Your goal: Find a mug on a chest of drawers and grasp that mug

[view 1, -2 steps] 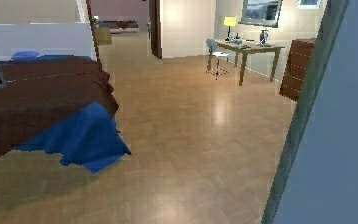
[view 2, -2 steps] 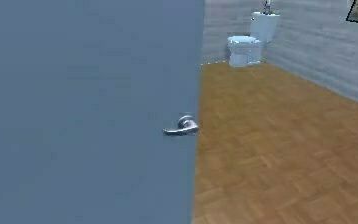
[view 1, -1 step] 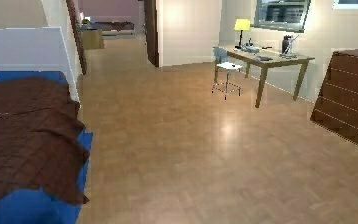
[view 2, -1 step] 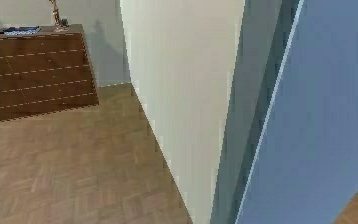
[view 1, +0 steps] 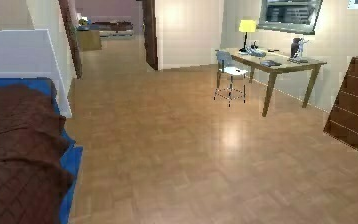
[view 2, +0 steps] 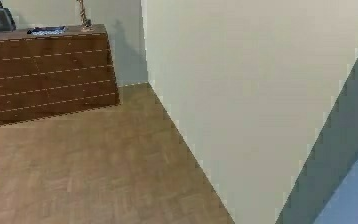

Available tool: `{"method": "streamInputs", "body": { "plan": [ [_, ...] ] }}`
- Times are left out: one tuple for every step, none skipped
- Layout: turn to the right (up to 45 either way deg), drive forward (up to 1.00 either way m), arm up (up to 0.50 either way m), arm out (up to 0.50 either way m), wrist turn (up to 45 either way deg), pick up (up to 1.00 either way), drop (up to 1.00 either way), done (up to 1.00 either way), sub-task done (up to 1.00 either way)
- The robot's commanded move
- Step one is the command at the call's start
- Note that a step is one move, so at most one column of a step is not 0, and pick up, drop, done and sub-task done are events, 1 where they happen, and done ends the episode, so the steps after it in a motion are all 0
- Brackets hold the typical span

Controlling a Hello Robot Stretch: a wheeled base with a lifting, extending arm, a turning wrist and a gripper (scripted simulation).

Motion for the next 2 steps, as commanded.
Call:
{"method": "streamInputs", "body": {
  "plan": [
    [45.0,0.00,0.00,0.00,0.0,0.00,0.00,0.00,0.00],
    [27.0,0.00,0.00,0.00,0.0,0.00,0.00,0.00,0.00]
  ]
}}
